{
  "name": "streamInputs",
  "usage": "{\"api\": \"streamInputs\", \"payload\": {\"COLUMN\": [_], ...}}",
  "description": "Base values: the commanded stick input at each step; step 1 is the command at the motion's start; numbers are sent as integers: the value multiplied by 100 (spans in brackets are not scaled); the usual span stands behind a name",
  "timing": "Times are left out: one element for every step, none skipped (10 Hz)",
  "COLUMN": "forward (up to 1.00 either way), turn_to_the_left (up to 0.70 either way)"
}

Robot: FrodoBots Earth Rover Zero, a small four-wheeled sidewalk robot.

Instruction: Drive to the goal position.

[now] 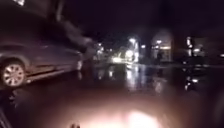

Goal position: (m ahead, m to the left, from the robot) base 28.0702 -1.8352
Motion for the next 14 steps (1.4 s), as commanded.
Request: {"api": "streamInputs", "payload": {"forward": [100,100,100,100,100,100,100,100,100,100,100,100,100,100], "turn_to_the_left": [0,0,0,0,0,0,0,0,0,0,0,0,0,0]}}
